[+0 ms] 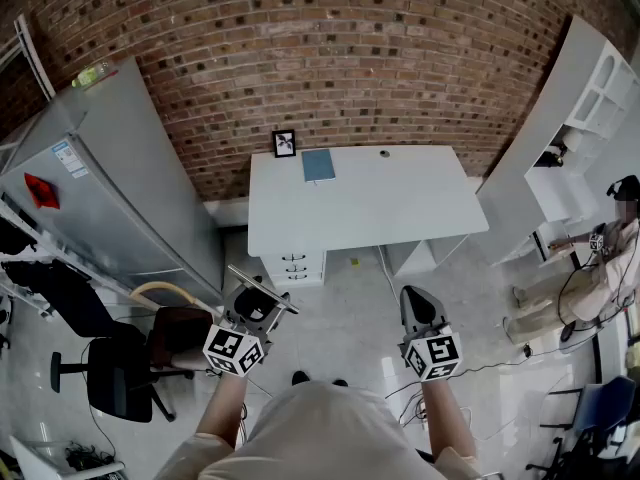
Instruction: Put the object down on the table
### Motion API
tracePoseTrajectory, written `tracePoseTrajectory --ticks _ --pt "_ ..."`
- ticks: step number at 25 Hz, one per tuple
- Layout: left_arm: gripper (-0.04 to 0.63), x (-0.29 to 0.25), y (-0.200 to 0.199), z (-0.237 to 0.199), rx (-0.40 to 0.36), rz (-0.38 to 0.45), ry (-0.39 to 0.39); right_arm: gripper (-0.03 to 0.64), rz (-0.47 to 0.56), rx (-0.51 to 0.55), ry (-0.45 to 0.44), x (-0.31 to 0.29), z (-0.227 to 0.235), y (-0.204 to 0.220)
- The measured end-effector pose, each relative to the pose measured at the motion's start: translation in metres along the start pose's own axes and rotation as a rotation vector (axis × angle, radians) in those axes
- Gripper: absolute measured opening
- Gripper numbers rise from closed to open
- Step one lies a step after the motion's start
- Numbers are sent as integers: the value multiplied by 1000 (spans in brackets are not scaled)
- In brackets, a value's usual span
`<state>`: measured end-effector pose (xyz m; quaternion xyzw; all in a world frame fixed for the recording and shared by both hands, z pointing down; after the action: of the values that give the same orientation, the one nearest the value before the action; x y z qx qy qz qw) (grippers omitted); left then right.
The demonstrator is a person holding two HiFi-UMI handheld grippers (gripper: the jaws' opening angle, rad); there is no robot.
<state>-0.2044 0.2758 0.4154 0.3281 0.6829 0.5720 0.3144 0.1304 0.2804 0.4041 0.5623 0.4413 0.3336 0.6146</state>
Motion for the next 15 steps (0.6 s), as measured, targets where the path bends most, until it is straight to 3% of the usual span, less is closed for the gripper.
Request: tracePoseTrajectory --ticks 15 --pt "281 -2 4 -17 15 -5 8 3 2 -18 0 -17 -12 -2"
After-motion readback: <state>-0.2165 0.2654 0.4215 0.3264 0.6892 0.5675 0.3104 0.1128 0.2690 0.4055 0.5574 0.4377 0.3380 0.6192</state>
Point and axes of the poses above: the fingertips, and each gripper's own axes: x backward along the fingers, z to its right, y out of its underside, the point moved 6 cm from there along x, backward along the fingers, and after that the axes turned 3 degrees about y, right-handed, at the moved point
